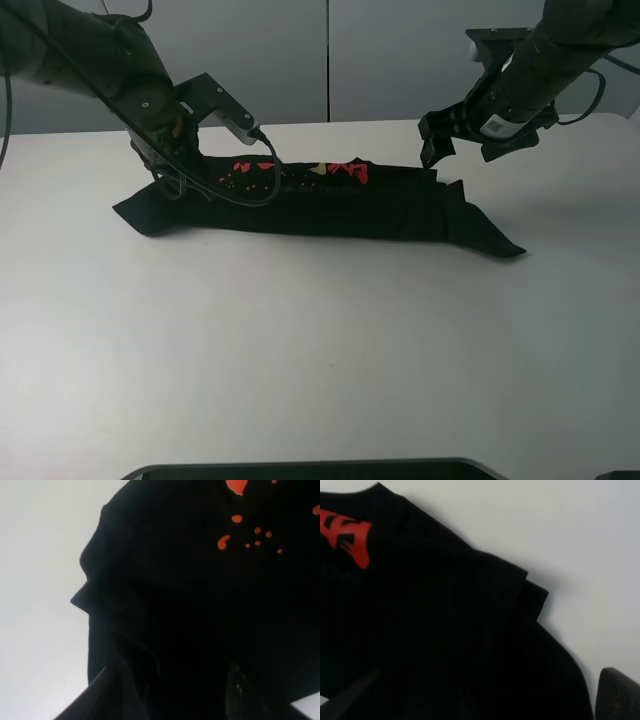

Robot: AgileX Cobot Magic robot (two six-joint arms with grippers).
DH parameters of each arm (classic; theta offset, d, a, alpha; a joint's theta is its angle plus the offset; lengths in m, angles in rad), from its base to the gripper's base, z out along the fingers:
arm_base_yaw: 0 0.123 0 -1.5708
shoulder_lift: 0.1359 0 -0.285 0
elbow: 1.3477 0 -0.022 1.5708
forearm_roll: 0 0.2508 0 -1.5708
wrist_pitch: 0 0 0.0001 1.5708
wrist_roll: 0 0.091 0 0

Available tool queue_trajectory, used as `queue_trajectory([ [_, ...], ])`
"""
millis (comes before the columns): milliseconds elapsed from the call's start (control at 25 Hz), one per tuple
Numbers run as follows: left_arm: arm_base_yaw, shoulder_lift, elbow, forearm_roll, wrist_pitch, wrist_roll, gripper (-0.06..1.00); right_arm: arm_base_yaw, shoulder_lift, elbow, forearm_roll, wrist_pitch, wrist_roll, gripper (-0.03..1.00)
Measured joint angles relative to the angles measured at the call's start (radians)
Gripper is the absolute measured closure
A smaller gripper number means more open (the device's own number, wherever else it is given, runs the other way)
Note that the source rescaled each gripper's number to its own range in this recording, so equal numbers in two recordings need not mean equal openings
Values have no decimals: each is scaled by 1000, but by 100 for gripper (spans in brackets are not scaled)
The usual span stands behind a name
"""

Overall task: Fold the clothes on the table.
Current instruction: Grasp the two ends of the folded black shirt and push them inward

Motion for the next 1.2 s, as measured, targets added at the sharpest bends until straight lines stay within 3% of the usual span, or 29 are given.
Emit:
queue_trajectory([
  [160, 69, 0, 0, -90, 0, 6, 35, 0, 18, 0, 0, -2, 2, 7],
  [320, 140, 0, 0, -126, -22, 20, 52, 0, 23, 0, 0, -13, 10, 7],
  [400, 155, 7, 0, -129, -40, 34, 55, 0, 40, 0, 0, -13, 10, 7],
  [680, 157, 85, 0, -155, -98, 39, 39, 0, 111, 0, 0, -21, 11, 7],
  [1200, 159, 140, -10, -139, -120, 41, 38, 0, 226, -1, 49, -52, 11, 7],
])
